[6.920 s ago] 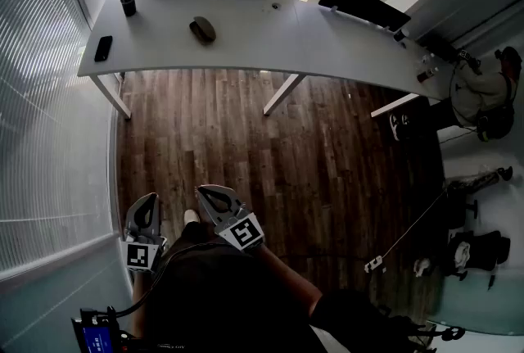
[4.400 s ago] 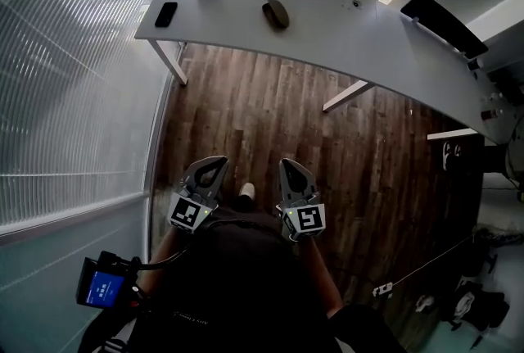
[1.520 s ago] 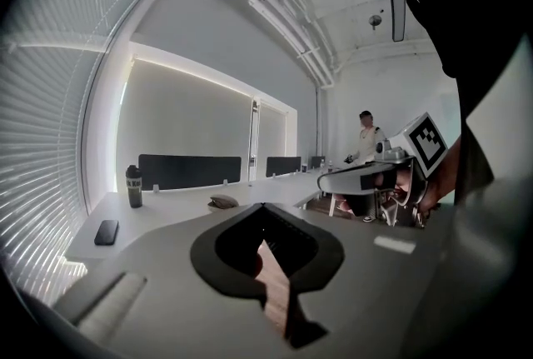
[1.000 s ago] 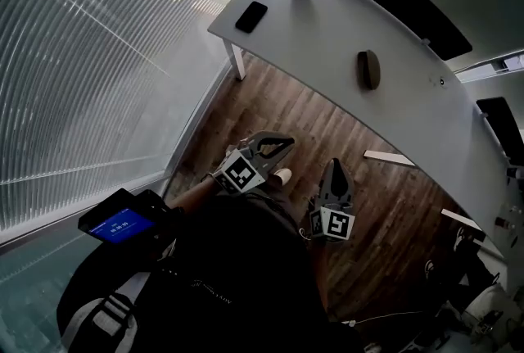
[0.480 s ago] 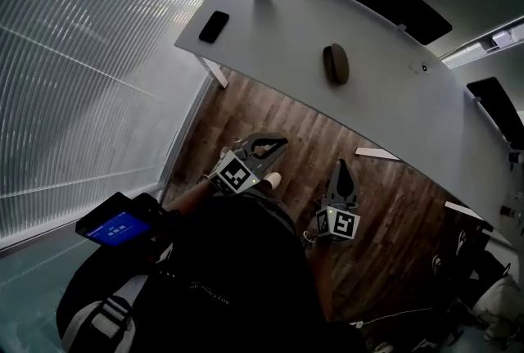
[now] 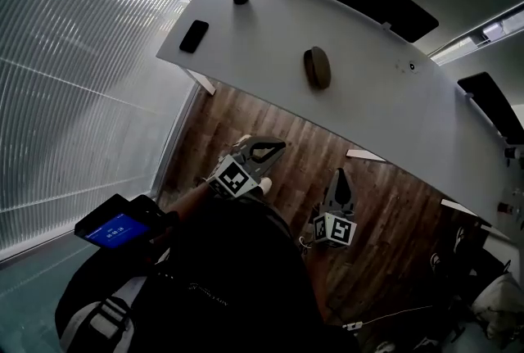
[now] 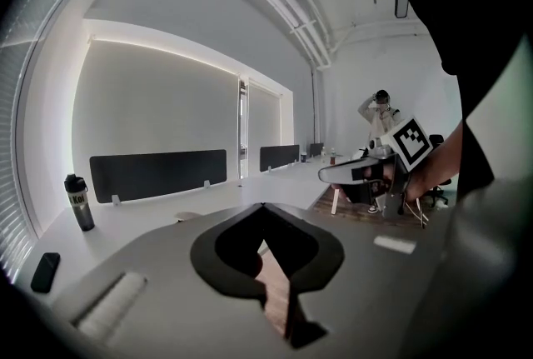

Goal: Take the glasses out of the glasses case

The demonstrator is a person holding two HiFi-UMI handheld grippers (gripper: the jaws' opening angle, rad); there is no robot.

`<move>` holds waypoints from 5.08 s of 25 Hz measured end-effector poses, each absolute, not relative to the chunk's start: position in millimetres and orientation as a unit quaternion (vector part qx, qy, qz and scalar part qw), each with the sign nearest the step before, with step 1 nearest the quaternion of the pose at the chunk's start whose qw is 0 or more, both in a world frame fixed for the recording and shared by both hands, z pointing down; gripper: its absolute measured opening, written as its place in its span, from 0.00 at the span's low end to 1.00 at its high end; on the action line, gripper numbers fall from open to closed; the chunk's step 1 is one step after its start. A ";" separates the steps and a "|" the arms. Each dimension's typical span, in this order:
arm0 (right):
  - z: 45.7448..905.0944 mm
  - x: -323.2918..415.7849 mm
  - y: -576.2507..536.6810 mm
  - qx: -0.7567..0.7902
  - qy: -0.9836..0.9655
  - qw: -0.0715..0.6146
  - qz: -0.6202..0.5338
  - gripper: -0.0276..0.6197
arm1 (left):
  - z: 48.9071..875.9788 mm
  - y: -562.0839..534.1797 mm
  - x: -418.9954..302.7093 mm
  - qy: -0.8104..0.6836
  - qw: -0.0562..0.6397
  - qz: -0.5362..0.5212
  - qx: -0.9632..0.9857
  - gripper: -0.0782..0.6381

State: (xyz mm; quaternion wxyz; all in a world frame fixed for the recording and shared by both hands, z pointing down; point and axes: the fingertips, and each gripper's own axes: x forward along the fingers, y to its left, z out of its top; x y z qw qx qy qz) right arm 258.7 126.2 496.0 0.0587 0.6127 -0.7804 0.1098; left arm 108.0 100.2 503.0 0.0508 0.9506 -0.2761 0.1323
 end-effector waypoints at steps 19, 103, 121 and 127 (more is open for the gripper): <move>489.7 213.3 -17.9 0.605 -0.784 0.095 0.098 0.05 | 522.0 -50.1 100.4 -0.245 0.065 0.124 0.959 0.12; 678.5 159.1 -230.9 0.364 -0.773 0.520 -0.011 0.26 | 755.9 -232.8 155.6 -0.092 0.139 0.328 0.930 0.12; 676.7 241.8 -256.4 0.408 -0.768 0.493 0.039 0.26 | 756.6 -236.8 160.4 -0.101 0.144 0.340 0.924 0.12; 694.3 265.2 -262.7 0.449 -0.786 0.399 0.148 0.26 | 760.0 -236.4 157.9 -0.098 0.144 0.344 0.923 0.12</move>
